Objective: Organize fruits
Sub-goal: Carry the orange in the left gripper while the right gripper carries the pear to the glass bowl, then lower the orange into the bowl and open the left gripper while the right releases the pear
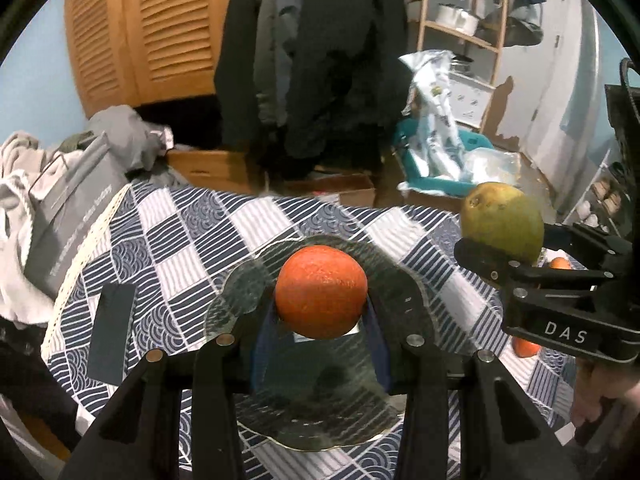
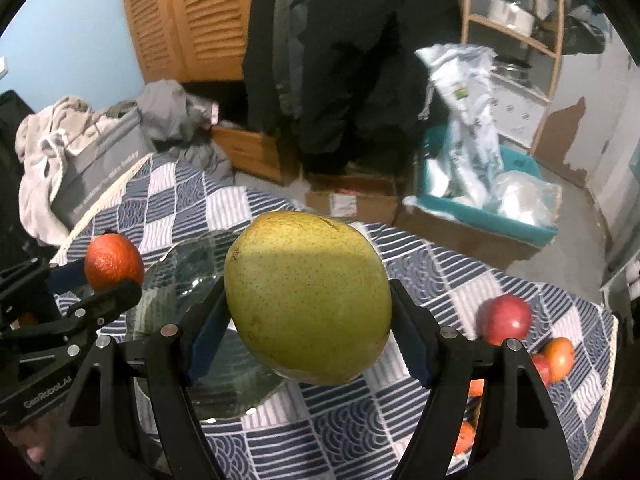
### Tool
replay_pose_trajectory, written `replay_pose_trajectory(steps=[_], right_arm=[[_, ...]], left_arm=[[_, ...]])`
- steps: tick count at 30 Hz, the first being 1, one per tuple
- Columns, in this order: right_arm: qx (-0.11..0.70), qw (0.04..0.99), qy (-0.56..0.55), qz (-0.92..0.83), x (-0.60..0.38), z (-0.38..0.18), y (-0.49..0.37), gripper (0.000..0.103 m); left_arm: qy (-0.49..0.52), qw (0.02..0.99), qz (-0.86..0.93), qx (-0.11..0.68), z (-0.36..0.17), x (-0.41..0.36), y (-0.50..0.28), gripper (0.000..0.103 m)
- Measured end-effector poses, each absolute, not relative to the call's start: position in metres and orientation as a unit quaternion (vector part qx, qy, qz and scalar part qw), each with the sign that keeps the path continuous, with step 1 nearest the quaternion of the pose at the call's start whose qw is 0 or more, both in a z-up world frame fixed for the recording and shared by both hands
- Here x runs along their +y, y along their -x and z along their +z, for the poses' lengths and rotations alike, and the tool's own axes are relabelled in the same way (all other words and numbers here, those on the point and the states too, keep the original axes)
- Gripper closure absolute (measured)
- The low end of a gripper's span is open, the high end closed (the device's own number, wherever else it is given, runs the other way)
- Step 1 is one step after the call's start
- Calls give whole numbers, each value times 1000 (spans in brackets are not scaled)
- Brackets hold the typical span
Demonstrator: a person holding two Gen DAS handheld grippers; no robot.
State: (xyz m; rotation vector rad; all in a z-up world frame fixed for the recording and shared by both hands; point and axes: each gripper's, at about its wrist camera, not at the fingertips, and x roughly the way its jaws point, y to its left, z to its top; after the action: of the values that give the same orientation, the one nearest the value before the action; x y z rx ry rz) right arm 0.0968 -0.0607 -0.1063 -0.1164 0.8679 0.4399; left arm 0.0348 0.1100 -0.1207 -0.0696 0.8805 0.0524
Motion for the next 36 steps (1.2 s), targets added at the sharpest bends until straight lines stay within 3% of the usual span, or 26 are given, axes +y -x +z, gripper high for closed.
replay_pose_trajectory(steps=[22,36], right_arm=[[516,811,120,249,10,-203,-122,28],[534,792,145,258,19,-223,-121,28]], left_arm=[[57,843,80,529,-213,159,-51,60],[49,817,87,568,-236,161,-53,59]])
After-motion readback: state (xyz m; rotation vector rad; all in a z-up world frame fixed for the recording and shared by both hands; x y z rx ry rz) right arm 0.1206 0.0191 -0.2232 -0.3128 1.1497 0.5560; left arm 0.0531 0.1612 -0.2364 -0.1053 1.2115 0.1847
